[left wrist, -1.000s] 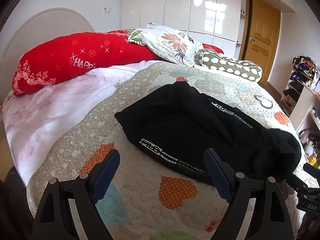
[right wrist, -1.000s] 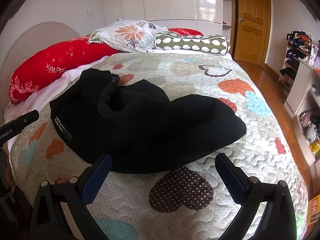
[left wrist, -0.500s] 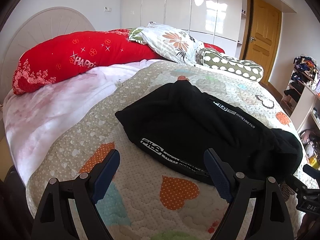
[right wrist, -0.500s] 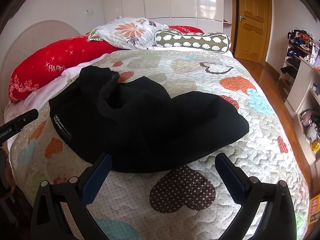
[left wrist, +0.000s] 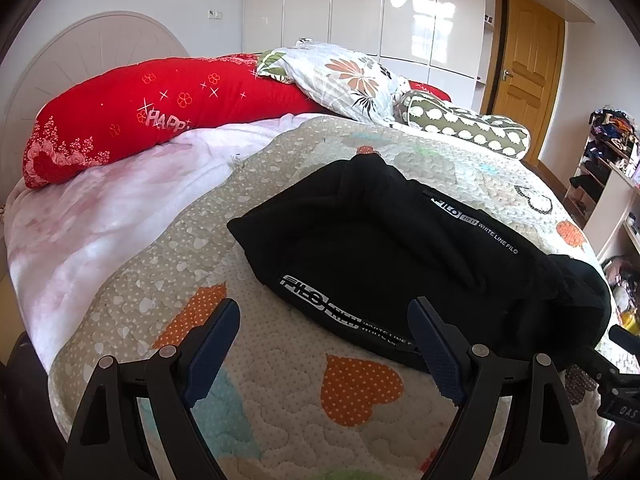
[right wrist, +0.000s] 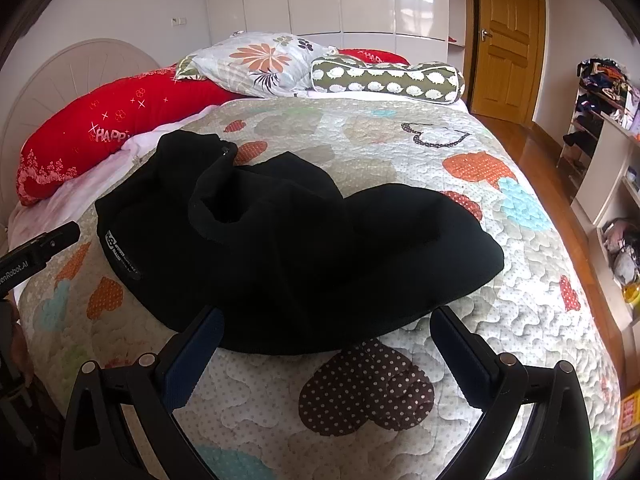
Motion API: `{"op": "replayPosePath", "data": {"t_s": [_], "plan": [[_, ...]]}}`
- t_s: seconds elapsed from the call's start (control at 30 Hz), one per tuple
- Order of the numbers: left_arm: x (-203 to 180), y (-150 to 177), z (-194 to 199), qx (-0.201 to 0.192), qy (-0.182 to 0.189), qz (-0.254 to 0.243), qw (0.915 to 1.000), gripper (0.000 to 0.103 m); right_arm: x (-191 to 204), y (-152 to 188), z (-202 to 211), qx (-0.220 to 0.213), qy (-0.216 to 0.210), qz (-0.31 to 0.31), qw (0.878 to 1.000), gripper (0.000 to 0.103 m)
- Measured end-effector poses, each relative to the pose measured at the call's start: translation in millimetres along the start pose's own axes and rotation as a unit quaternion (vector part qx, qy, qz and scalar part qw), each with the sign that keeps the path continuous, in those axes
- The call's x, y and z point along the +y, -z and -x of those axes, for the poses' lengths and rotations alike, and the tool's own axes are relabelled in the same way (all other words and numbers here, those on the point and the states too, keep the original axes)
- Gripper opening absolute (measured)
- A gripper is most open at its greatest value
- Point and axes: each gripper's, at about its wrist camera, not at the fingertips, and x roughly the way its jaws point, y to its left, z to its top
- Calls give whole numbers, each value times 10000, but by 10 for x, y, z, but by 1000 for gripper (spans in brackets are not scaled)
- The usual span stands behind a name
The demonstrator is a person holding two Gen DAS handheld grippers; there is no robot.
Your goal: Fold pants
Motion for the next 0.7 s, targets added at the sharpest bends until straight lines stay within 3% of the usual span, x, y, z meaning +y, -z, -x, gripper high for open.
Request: {"op": "replayPosePath", "data": {"t_s": [0.27,0.43,0.63,0.7], "plan": [[10,-23,-102,54,-29,11,10000,86,45,-82,-11,-61,282,386,9988,103],[62,-67,-221,143,0,89,9999,86,88,-173,-37,-158,219,458,9986,103],[309,-206,-494,374,35,523,9979,86,132,-292,-186,-96,120,567,9983,103],[376,-244,-597,464,61,655,9968,86,129,-341,-274,-76,-61,634,9979,98]]}}
